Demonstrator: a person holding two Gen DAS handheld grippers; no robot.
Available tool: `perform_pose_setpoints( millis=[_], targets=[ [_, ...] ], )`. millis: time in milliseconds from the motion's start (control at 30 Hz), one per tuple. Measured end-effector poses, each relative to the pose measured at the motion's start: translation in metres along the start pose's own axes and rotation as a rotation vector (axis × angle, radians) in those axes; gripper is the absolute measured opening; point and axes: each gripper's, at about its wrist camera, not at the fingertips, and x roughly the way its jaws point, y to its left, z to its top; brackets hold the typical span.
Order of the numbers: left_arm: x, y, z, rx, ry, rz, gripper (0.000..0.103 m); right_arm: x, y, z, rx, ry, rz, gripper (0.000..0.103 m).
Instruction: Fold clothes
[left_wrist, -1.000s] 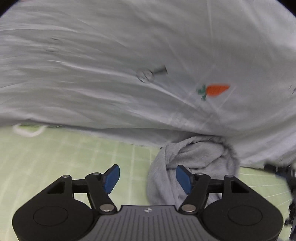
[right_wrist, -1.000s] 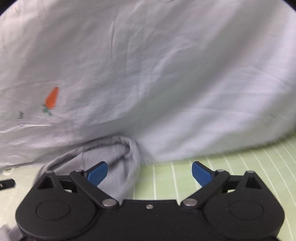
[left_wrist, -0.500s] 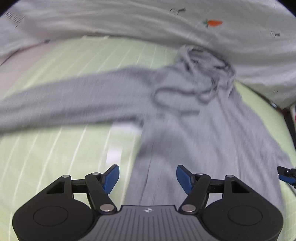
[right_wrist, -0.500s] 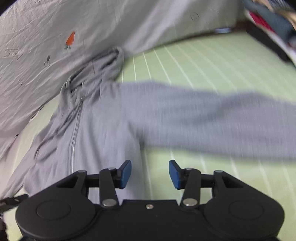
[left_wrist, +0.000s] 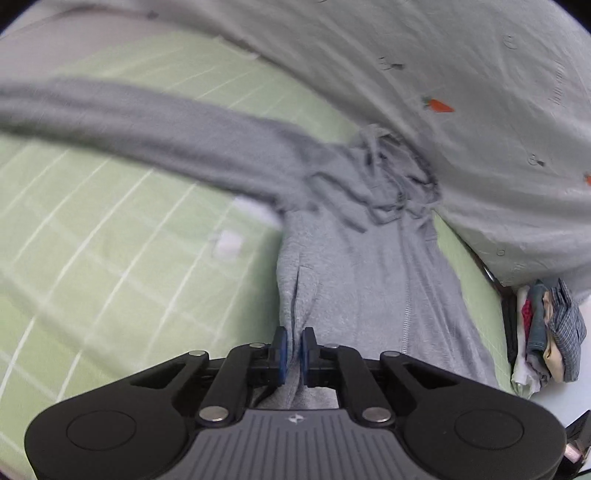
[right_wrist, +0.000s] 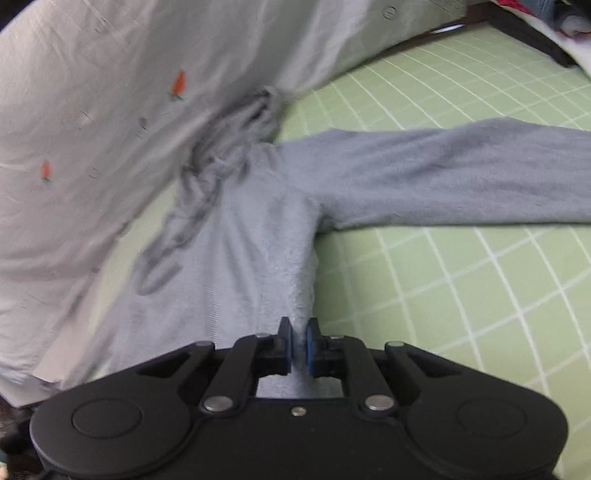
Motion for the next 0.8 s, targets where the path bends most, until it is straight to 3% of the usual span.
perform_pose_setpoints(
  millis=[33, 133, 167, 200, 233, 267, 333, 400, 467, 600, 800],
  targets=[
    [0.003, 0.001, -0.002, 0.027, 0.021, 0.066, 0.009, 0.007, 0.001, -0.003, -0.023, 0.021, -0.058, 0.008],
    [-0.007, 0.008, -0.001, 0.026, 0.015, 0.067, 0.021, 0.013, 0.012, -0.009, -0.079, 0.035, -0.159, 0.016],
    [-0.013, 0.012, 0.001, 0.011, 0.003, 0.059, 0.028, 0.011, 0.019, -0.010, -0.102, 0.024, -0.187, 0.027],
    [-0.019, 0.018, 0.004, -0.001, -0.017, 0.073, 0.032, 0.009, 0.026, -0.011, -0.132, 0.011, -0.216, 0.045],
    [-0.026, 0.025, 0.008, -0.011, -0.040, 0.096, 0.037, 0.009, 0.032, -0.011, -0.164, -0.005, -0.243, 0.053],
    [-0.032, 0.032, 0.011, -0.020, -0.063, 0.119, 0.037, 0.010, 0.038, -0.011, -0.191, -0.018, -0.265, 0.063],
    [-0.043, 0.053, 0.019, -0.068, -0.104, 0.166, 0.037, 0.015, 0.052, -0.011, -0.239, -0.044, -0.290, 0.075],
    [-0.056, 0.078, 0.029, -0.142, -0.150, 0.204, 0.038, 0.019, 0.069, -0.014, -0.281, -0.077, -0.298, 0.095],
    [-0.069, 0.103, 0.039, -0.190, -0.197, 0.253, 0.040, 0.024, 0.086, -0.018, -0.319, -0.108, -0.300, 0.100],
    [-0.096, 0.153, 0.060, -0.245, -0.286, 0.386, 0.044, 0.041, 0.119, -0.023, -0.368, -0.099, -0.283, 0.101],
    [-0.131, 0.231, 0.092, -0.367, -0.390, 0.491, 0.047, 0.069, 0.160, -0.022, -0.368, -0.095, -0.274, 0.102]
  ],
)
